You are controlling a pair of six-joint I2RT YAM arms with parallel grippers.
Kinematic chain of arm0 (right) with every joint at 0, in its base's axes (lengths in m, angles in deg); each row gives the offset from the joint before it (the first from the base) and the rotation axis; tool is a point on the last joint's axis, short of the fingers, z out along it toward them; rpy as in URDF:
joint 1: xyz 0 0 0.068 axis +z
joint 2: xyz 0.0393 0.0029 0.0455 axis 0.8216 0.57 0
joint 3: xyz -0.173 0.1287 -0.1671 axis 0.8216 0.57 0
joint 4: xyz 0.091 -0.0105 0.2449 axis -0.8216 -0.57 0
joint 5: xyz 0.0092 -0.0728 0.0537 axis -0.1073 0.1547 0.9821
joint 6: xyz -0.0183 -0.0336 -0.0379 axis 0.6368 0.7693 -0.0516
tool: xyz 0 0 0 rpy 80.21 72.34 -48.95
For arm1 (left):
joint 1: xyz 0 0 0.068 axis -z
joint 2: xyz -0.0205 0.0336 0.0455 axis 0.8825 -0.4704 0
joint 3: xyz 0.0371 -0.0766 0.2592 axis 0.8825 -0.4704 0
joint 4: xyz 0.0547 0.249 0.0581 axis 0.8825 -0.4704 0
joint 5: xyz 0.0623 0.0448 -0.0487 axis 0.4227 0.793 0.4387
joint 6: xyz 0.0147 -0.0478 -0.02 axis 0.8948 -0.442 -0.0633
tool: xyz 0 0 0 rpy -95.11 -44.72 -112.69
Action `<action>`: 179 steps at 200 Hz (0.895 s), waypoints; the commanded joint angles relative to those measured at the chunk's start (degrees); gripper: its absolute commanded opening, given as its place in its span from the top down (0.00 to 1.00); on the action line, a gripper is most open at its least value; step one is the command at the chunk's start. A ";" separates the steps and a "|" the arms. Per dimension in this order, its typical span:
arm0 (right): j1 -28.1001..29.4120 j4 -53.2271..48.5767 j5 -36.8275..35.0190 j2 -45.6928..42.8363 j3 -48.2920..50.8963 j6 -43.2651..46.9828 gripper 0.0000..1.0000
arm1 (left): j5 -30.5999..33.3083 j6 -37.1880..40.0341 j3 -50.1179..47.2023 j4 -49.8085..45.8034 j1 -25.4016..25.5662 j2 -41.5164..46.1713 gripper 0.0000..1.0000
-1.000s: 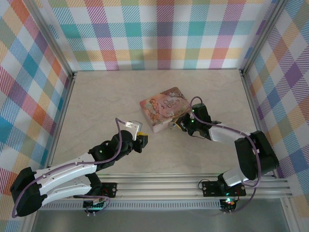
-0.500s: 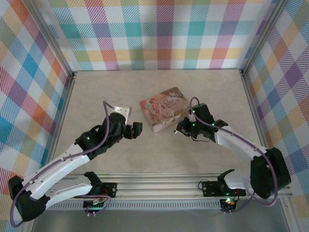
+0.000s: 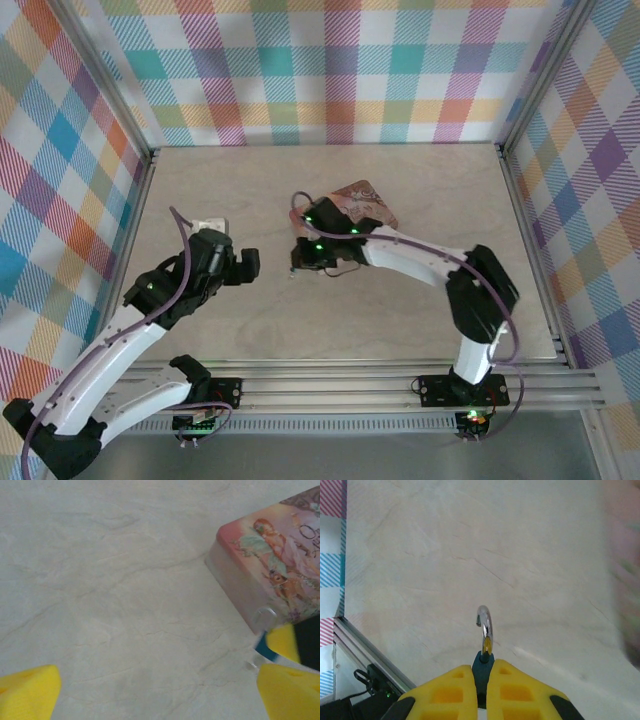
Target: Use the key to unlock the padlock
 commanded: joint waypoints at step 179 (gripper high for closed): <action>1.99 -14.75 -4.20 22.02 -40.99 15.76 0.48 | 0.53 -0.25 -6.66 0.70 -1.15 7.09 0.00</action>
